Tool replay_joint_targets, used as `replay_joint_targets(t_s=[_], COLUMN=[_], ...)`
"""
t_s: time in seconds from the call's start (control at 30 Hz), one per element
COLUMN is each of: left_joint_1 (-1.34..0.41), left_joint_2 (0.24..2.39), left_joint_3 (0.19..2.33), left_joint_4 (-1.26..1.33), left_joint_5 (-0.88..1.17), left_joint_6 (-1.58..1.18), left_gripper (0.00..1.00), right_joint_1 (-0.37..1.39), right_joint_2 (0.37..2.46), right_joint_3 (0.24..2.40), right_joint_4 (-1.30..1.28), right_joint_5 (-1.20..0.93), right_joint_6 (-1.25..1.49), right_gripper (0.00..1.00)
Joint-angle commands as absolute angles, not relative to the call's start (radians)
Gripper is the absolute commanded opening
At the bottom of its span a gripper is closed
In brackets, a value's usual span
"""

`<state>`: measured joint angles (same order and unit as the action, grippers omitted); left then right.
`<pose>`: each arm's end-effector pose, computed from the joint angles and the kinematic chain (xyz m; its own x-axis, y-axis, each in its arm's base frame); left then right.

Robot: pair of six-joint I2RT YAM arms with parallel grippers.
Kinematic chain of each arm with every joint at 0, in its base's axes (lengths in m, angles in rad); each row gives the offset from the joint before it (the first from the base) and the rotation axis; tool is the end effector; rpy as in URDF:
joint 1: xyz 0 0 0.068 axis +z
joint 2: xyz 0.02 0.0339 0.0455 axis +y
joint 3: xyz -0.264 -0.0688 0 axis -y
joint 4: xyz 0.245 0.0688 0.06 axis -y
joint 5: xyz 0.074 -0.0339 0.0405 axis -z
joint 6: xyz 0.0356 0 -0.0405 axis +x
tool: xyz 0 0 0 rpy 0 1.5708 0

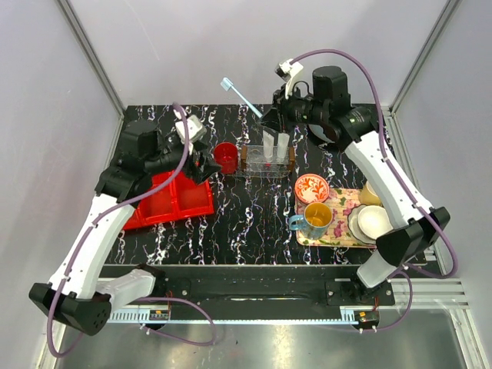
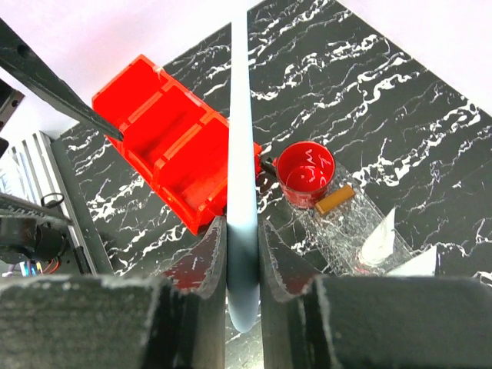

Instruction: Prepare toiletry sets of a toothbrush and toothpaste on the tray

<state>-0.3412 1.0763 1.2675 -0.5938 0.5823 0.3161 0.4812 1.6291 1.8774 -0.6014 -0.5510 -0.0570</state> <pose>0.2001 -0.0918 0.4107 -0.1158 0.3166 -0.9414 0.8336 0.5464 0.0812 0.3070 0.1813 0.4593 -0.2588 -0.1899 -0.9471 -0.8459 0.5179 0.1273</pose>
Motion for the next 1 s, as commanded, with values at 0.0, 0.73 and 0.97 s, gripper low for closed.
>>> replay_joint_targets(t_s=[0.0,0.73,0.97], left_joint_1=[-0.333,-0.333,-0.333], left_joint_2=[1.115,1.341,1.377], left_joint_3=[1.298,1.236,1.227], left_joint_4=[-0.315,0.353,0.46], left_joint_5=[0.799,0.739,0.723], left_joint_6=[0.042,-0.667,-0.721], left_gripper=[0.77,0.69,0.65], right_joint_1=[0.477,0.482,0.488], right_joint_2=[1.572,1.545,1.545], right_joint_3=[1.801,1.727,1.713], right_joint_4=[-0.41,-0.314,-0.305], right_joint_5=[-0.58,-0.683,-0.704], right_joint_6=[-0.005,0.072,0.074], right_gripper=[0.0,0.0,0.0])
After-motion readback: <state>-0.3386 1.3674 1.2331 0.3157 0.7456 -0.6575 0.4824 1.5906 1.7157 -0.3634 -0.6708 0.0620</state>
